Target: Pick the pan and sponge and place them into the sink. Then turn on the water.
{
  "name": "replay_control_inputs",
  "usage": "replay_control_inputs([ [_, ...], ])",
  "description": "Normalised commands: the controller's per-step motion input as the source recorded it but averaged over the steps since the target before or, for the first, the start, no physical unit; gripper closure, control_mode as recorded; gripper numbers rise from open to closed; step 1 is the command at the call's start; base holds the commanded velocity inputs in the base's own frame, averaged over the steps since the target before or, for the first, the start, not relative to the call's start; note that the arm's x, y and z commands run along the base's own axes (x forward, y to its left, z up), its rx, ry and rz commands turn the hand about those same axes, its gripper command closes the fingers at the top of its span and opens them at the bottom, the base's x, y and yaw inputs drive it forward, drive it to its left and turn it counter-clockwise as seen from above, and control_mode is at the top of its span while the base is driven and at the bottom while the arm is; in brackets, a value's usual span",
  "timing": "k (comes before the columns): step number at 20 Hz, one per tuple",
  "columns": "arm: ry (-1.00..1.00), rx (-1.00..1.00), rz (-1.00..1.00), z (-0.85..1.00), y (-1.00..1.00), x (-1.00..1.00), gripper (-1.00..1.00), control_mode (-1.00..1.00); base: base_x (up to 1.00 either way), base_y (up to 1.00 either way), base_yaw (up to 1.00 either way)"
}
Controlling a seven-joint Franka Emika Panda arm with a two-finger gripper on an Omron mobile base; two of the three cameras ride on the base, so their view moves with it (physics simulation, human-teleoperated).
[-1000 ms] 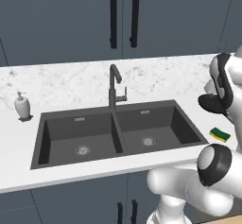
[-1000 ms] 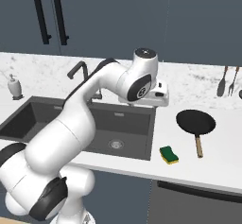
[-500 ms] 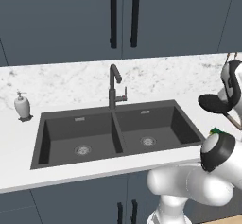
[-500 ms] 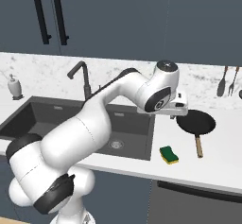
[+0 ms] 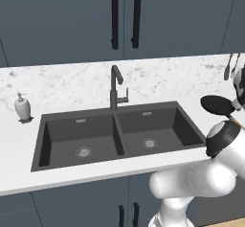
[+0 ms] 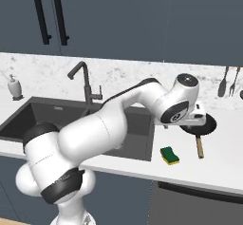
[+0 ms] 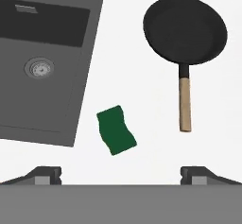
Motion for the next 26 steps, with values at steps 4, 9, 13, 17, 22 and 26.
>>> replay_control_inputs([
  [4, 0.0, -0.01, 0.1, -0.35, -0.25, 0.03, -1.0, -1.0, 0.0, 0.0, 0.0],
  [9, 0.01, -0.01, 0.09, -0.34, -0.16, 0.11, -1.0, -1.0, 0.0, 0.0, 0.0],
  [13, 0.0, -0.01, 0.08, -0.27, -0.18, 0.15, -1.0, -1.0, 0.0, 0.0, 0.0],
  [17, 0.01, -0.01, 0.06, -0.3, -0.17, 0.21, -1.0, -1.0, 0.0, 0.0, 0.0],
  [22, 0.06, -0.01, 0.01, -0.32, -0.14, 0.19, -1.0, -1.0, 0.0, 0.0, 0.0],
  [26, 0.13, 0.0, 0.0, -0.31, -0.14, 0.18, -1.0, -1.0, 0.0, 0.0, 0.0],
])
